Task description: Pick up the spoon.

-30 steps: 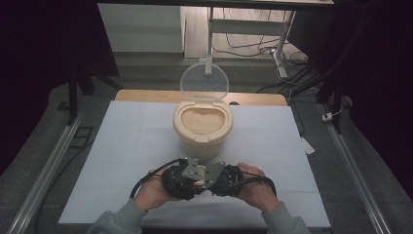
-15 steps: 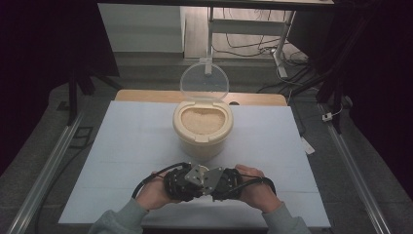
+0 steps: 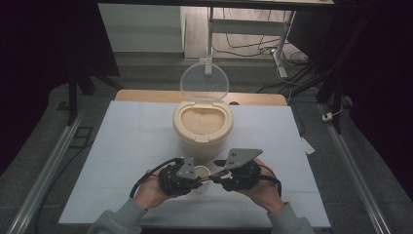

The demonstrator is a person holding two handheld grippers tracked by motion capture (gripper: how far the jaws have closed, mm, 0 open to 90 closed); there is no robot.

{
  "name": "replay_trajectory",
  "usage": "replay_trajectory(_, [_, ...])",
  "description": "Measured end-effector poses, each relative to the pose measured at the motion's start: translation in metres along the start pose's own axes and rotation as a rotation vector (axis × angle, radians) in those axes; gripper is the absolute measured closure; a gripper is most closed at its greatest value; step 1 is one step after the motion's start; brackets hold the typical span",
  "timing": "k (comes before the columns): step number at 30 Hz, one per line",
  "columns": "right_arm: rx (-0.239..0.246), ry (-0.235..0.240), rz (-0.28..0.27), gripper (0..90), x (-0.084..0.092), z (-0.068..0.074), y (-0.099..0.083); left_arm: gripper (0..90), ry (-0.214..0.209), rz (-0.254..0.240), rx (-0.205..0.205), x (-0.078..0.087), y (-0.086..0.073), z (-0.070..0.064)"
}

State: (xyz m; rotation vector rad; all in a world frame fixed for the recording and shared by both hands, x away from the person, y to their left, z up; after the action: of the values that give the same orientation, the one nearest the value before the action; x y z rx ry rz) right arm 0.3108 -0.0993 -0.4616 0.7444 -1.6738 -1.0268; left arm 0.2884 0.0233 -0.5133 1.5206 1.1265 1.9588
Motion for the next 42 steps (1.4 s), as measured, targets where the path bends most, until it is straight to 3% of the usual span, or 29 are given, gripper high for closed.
replay_trajectory(3, [-0.112, -0.112, -0.086, 41.6, 0.013, -0.01, 0.0, 78.5, 0.024, -0.028, 0.002, 0.003, 0.002, 0.002])
replay_trajectory(4, [-0.112, -0.112, -0.086, 41.6, 0.013, -0.01, 0.0, 78.5, 0.034, -0.039, 0.002, 0.003, 0.003, 0.002])
replay_trajectory(7, [-0.21, -0.186, -0.139, 36.9, 0.026, -0.014, -0.003, 78.6, 0.061, -0.071, 0.005, 0.006, 0.006, 0.004])
replay_trajectory(8, [-0.266, -0.225, -0.176, 34.0, 0.031, -0.017, -0.006, 78.5, 0.07, -0.086, 0.009, 0.007, 0.007, 0.005])
replay_trajectory(9, [-0.266, -0.225, -0.176, 34.0, 0.031, -0.017, -0.006, 78.5, 0.079, -0.1, 0.015, 0.008, 0.008, 0.005])
replay_trajectory(12, [-0.331, -0.258, -0.213, 32.1, 0.03, -0.021, -0.011, 78.6, 0.106, -0.135, 0.018, 0.012, 0.012, 0.007])
replay_trajectory(18, [-0.403, -0.22, -0.239, 35.9, 0.019, -0.016, -0.013, 78.6, 0.131, -0.174, 0.021, 0.014, 0.016, 0.007])
replay_trajectory(27, [-0.464, -0.222, -0.265, 43.5, 0.012, -0.015, -0.015, 78.6, 0.131, -0.188, 0.013, 0.011, 0.02, 0.003])
replay_trajectory(29, [-0.507, -0.204, -0.287, 48.2, 0.01, -0.014, -0.014, 78.6, 0.132, -0.189, 0.009, 0.01, 0.02, 0.002])
replay_trajectory(34, [-0.522, -0.199, -0.304, 56.5, 0.009, -0.012, -0.013, 78.6, 0.133, -0.189, 0.002, 0.009, 0.021, 0.0])
replay_trajectory(42, [-0.592, -0.14, -0.404, 71.5, 0.01, -0.011, -0.005, 78.9, 0.145, -0.181, -0.017, 0.01, 0.02, 0.0])
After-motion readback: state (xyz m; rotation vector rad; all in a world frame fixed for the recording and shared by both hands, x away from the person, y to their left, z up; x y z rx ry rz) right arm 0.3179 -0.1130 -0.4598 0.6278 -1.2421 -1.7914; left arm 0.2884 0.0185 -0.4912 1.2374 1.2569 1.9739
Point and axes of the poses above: each handheld gripper's, and its own axes: x roughly backward along the jaws, y roughly out of its top, z roughly to its left, the point moved 8 cm from there along -x, roughly forward along the jaws, and after that the axes turned 14 degrees about -z, right-handed, at the moved point
